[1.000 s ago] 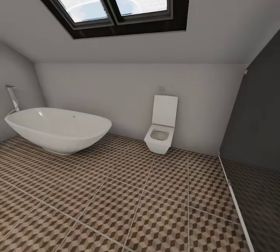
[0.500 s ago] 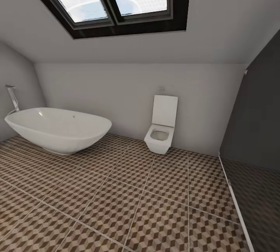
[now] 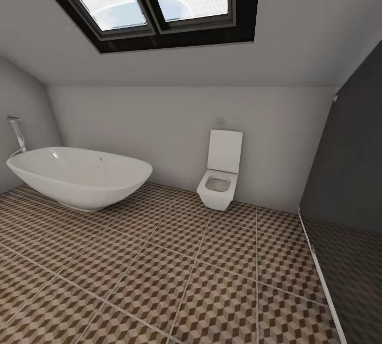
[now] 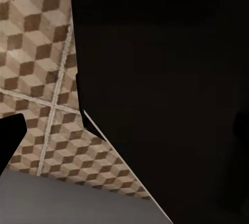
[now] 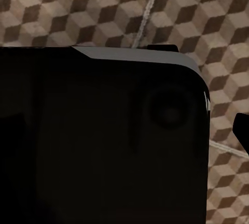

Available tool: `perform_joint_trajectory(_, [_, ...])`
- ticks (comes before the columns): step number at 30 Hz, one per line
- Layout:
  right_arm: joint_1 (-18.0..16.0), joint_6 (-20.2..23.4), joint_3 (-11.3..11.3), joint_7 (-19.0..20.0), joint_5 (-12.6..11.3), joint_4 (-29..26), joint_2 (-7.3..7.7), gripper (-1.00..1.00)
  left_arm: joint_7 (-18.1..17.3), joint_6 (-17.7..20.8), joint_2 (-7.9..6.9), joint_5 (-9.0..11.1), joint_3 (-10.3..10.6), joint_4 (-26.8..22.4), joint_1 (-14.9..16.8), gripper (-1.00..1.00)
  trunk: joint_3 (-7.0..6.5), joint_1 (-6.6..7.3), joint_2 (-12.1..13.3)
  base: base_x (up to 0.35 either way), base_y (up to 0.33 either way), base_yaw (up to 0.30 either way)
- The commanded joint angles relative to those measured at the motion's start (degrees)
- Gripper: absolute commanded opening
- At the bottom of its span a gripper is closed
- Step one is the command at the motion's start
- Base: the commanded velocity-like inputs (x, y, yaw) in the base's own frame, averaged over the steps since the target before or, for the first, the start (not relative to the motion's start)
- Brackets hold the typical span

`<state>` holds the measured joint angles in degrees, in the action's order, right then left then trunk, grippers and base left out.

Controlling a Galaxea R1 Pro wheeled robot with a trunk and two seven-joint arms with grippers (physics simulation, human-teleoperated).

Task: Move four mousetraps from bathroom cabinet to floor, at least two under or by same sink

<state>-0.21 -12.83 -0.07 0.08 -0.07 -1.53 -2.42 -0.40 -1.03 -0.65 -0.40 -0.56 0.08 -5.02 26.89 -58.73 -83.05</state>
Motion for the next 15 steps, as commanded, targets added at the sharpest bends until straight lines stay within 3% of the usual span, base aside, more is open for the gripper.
perform_joint_trajectory(1, [-0.03,-0.18,0.00,0.01,-0.02,0.04,-0.05,1.00,-0.04,-0.11,-0.02,-0.04,-0.06,0.01,0.01,1.00,0.04,0.00,-0.03,0.000,0.000,0.000])
perform_joint_trajectory(15, [-0.02,-0.18,-0.07,-0.01,-0.02,0.04,0.13,1.00,-0.04,-0.11,0.02,-0.04,-0.06,0.01,0.01,1.00,0.04,0.00,-0.03,0.000,0.000,0.000])
